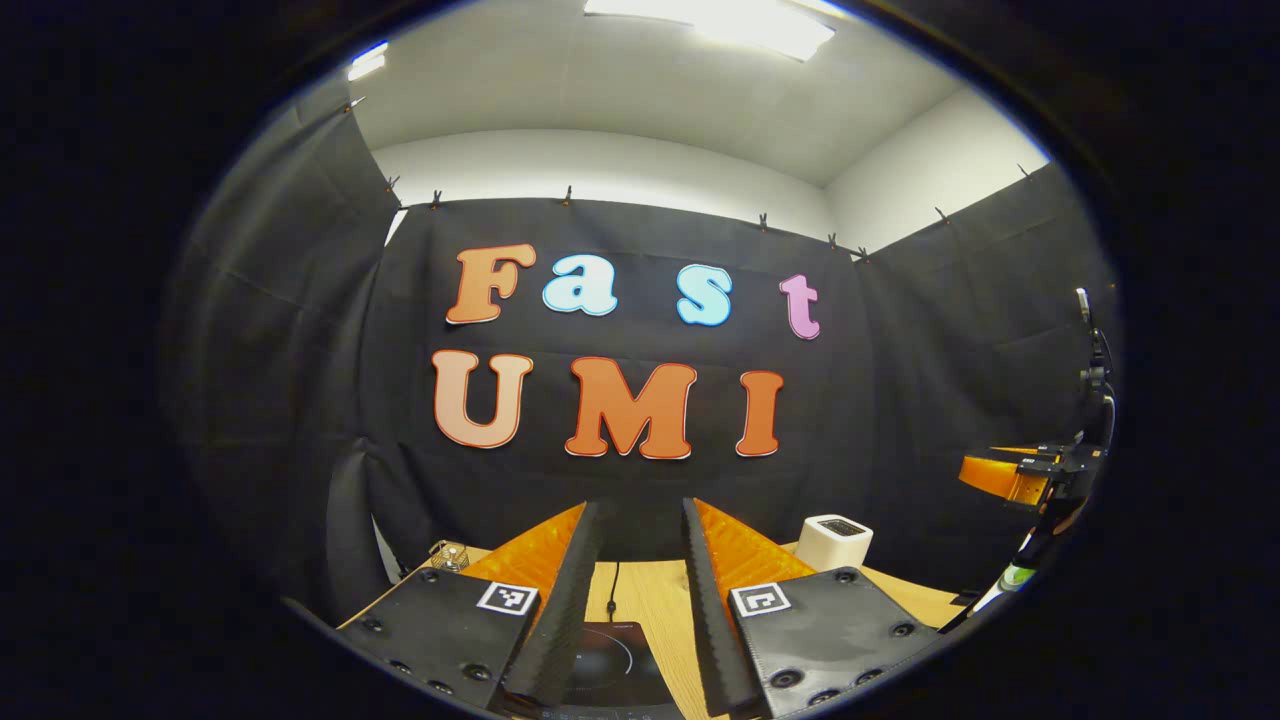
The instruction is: First push the handle of the pot to place it horizontally, then grasp the pot with both hands and set it on the induction cooktop.
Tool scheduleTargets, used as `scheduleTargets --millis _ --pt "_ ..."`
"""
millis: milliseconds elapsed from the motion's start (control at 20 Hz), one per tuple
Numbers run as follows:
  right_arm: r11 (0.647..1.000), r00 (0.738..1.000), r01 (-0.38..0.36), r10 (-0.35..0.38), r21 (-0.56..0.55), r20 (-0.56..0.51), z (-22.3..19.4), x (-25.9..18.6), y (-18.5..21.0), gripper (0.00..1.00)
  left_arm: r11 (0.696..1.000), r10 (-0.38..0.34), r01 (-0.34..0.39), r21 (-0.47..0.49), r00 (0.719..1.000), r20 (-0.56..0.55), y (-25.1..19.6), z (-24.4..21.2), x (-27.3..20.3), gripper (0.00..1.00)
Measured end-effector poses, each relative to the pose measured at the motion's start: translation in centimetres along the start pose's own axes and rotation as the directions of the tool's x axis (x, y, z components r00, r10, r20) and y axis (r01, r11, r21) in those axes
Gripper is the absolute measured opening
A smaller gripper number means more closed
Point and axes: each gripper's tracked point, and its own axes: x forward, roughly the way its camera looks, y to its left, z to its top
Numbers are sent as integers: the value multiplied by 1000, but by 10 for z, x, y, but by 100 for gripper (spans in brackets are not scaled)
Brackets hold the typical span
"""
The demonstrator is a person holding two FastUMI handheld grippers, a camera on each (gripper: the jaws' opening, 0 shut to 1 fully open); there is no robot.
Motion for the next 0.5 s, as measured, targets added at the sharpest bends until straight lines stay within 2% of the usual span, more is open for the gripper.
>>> scheduleTargets --millis 150,350,400,500 --pt "1000 1000 0 0 -3 -8 -4 1 1 95 1000 0 0 8 1000 -10 -3 -6 0 56" --pt "1000 999 5 -5 -7 -40 -25 2 -2 95 999 36 -35 22 999 -35 2 -16 0 57" --pt "1000 999 6 -6 -7 -51 -30 1 -2 95 999 39 -38 24 999 -38 3 -18 0 66" --pt "1000 997 10 -10 0 -74 -44 2 -6 95 999 48 -47 24 998 -39 6 -19 -3 75"
